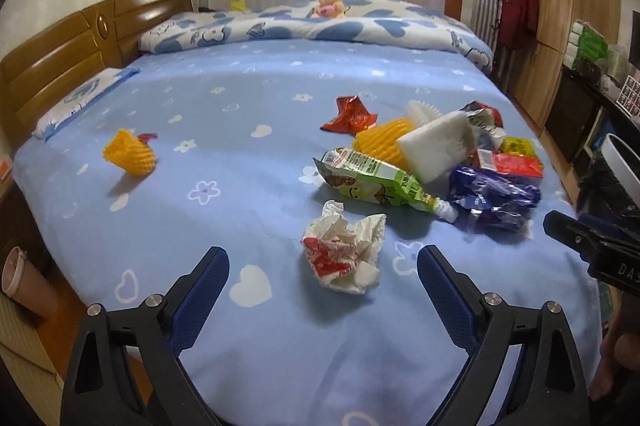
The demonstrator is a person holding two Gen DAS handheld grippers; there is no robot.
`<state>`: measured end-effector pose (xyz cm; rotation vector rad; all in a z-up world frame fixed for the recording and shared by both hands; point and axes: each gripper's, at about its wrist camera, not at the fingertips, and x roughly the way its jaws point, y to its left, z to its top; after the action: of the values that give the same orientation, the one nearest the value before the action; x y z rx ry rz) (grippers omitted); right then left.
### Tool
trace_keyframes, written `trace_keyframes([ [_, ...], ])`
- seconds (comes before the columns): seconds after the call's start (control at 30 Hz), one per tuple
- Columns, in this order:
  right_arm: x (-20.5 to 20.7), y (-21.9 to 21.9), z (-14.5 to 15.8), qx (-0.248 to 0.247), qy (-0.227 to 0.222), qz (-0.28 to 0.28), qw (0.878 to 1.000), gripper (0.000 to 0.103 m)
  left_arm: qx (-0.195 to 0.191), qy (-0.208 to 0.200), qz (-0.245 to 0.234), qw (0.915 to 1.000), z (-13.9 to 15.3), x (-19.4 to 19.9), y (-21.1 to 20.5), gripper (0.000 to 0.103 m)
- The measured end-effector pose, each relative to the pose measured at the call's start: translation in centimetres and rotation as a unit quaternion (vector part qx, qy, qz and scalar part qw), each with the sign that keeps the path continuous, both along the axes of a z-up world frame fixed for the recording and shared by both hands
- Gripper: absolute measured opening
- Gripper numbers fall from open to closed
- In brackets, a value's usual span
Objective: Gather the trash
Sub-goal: 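Grasp the crumpled tissue with the left tool while the right tool grasps the blue wrapper, then carry the tissue and blue wrapper in both tools over the trash bin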
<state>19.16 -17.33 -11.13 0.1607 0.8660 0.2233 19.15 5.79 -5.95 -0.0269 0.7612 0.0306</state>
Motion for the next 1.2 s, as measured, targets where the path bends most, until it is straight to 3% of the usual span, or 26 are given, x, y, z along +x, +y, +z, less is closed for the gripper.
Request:
trace_keyframes([
  [0.27,3.2,0.2,-1.9,0.010,0.039,0.002,0.999,0.094,-0.028,0.038,-0.004,0.9989,-1.7,2.8,0.6,0.085],
  [0.33,3.9,0.2,-2.5,0.014,0.049,0.001,0.999,0.093,-0.035,0.049,-0.011,0.9981,-2.3,3.1,0.7,0.073],
  [0.37,4.1,0.2,-2.6,0.019,0.054,0.001,0.998,0.086,-0.036,0.053,-0.014,0.9978,-2.5,3.3,0.8,0.068],
  [0.4,4.4,0.2,-2.9,0.026,0.059,0.001,0.998,0.081,-0.039,0.057,-0.017,0.9975,-2.7,3.5,0.8,0.057],
  [0.43,4.6,0.1,-3.1,0.029,0.063,0.002,0.998,0.068,-0.045,0.061,-0.021,0.9969,-2.8,3.7,0.9,0.045],
  [0.6,4.3,0.1,-2.9,0.059,0.058,0.023,0.996,0.026,-0.046,0.053,-0.027,0.9972,-2.1,3.5,1.0,0.032],
  [0.87,2.2,-0.4,-0.7,0.061,0.032,0.036,0.997,0.023,-0.051,0.027,-0.054,0.9969,0.0,1.5,-0.6,0.030],
  [1.2,-1.5,-5.0,1.4,0.052,0.014,0.005,0.999,0.023,-0.048,0.014,-0.117,0.9919,2.4,-1.1,-4.8,0.030],
])
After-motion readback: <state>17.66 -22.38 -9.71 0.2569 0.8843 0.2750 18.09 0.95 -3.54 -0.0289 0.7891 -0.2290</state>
